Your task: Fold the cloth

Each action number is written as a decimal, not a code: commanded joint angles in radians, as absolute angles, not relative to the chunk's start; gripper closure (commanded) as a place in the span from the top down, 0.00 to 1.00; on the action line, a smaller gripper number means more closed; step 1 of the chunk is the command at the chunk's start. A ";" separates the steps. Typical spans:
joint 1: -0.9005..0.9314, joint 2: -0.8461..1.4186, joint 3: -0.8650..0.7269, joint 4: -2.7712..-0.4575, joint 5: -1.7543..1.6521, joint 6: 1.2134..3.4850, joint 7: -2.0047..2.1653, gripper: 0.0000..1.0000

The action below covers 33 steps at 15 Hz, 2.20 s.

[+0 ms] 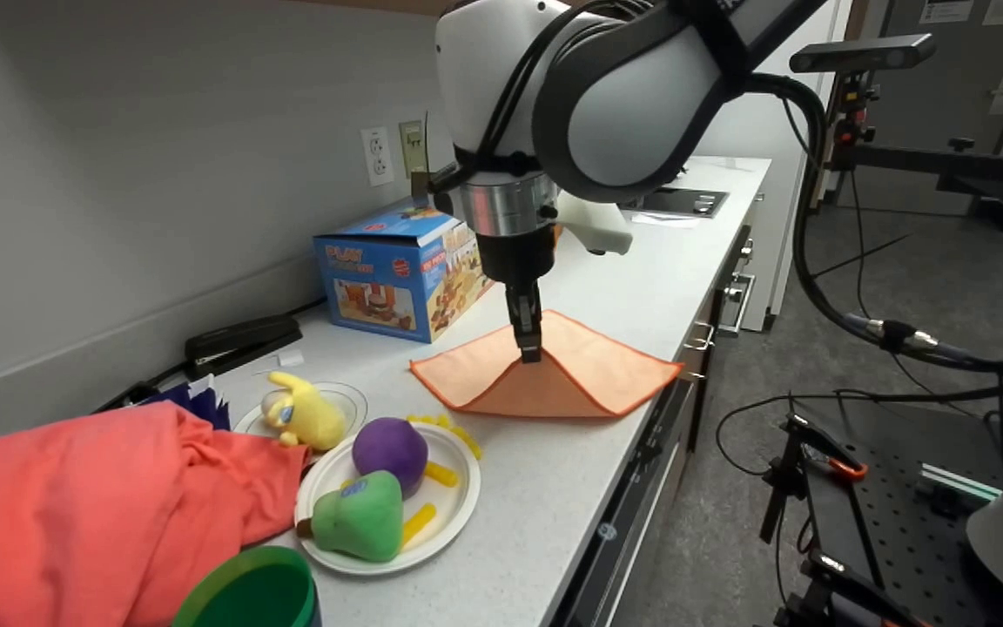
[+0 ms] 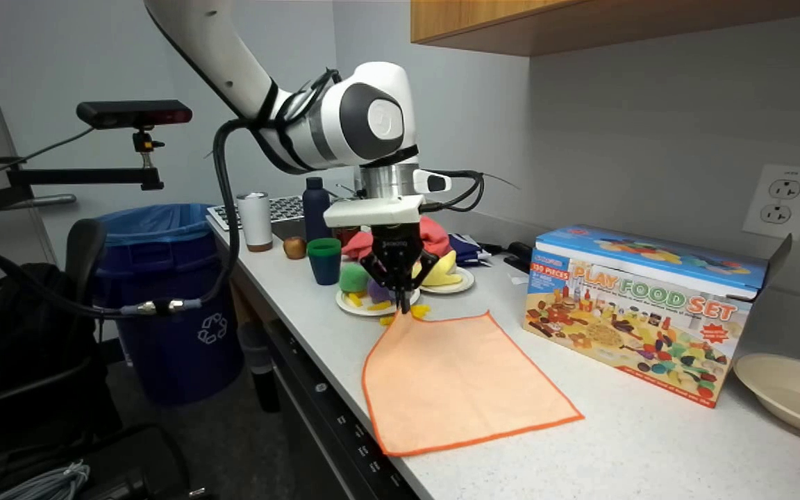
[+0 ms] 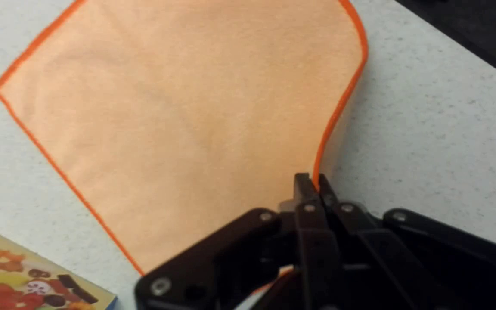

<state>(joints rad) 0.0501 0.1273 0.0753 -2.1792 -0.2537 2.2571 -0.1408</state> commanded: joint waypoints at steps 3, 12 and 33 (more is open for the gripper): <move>0.084 0.111 0.035 -2.214 -0.638 2.269 0.092 0.01; 0.087 0.116 0.056 -2.219 -0.843 2.227 0.380 0.01; 0.036 0.260 -0.058 -2.090 -0.909 2.171 0.519 0.01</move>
